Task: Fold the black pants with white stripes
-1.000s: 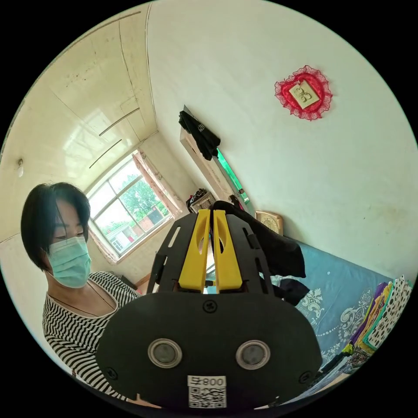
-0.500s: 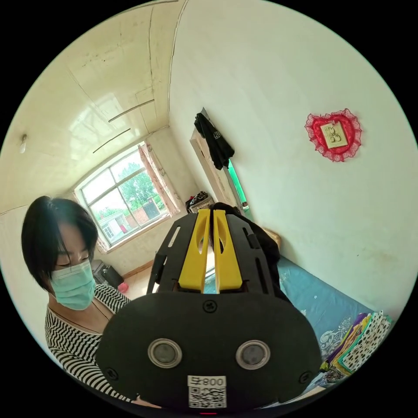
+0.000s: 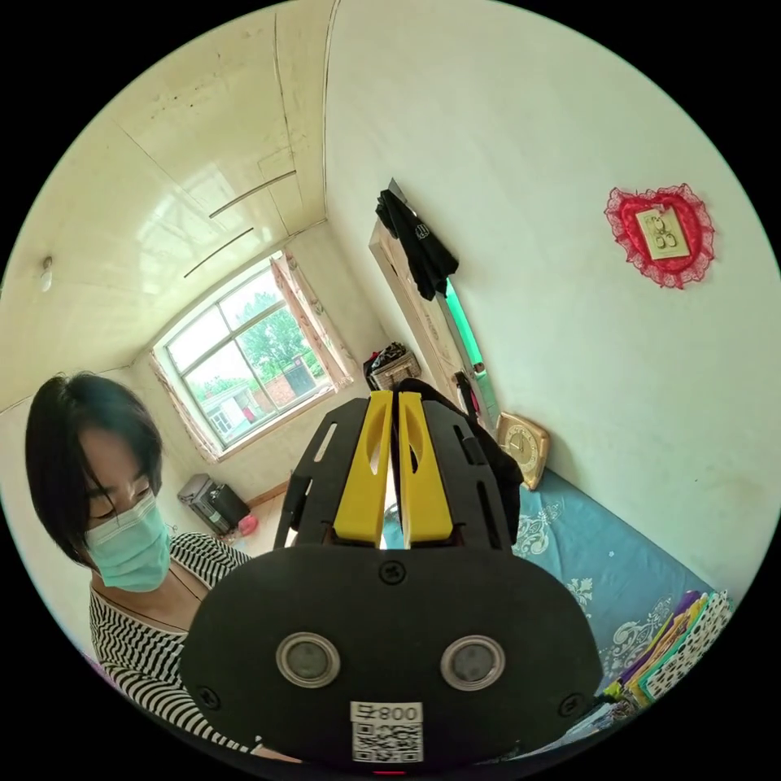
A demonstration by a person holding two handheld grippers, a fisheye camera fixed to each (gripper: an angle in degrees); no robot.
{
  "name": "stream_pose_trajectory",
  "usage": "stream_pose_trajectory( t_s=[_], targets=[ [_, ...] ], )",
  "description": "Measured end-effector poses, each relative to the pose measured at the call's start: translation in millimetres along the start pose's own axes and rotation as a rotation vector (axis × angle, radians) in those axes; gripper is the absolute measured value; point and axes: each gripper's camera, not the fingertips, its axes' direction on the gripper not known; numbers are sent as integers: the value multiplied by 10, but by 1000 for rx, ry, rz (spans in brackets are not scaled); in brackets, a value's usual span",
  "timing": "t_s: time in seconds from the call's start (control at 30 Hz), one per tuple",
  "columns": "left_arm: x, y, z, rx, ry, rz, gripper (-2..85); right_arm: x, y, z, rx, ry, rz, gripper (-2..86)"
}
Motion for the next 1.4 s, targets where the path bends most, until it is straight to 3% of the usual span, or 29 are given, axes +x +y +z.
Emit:
stream_pose_trajectory(
  t_s=[0.13, 0.23, 0.37, 0.43, 0.53, 0.63, 0.73, 0.9, 1.03, 1.4],
  targets=[
    [-52, -130, -14, -40, 68, -114, 40, 157, 176, 125, -46, -30, 1, 7],
    [-7, -238, -206, 51, 169, -136, 31, 260, 329, 270, -126, -35, -28, 9],
    [-82, -384, -570, 232, 293, -203, 31, 559, 596, 283, -287, 119, -26, 8],
    [-116, -428, -716, 286, 275, -231, 33, 754, 797, -8, -254, 134, -9, 7],
    [-159, -515, -870, 326, 282, -269, 34, 1066, 1258, -915, -60, 108, 15, 10],
    [-154, -605, -932, 356, 293, -324, 35, 1326, 2007, -1696, 62, 261, 93, 18],
    [-104, -728, -933, 393, 355, -335, 35, 1687, 2974, -2101, 91, 334, 283, 53],
    [169, -1012, -915, 389, 378, -264, 36, 2260, 4540, -2248, 85, 221, 641, 98],
    [379, -1174, -921, 383, 397, -226, 36, 2608, 4932, -2346, 93, 190, 693, 114],
    [867, -1347, -856, 394, 400, -174, 37, 3096, 4951, -2474, 78, 129, 550, 118]
  ],
)
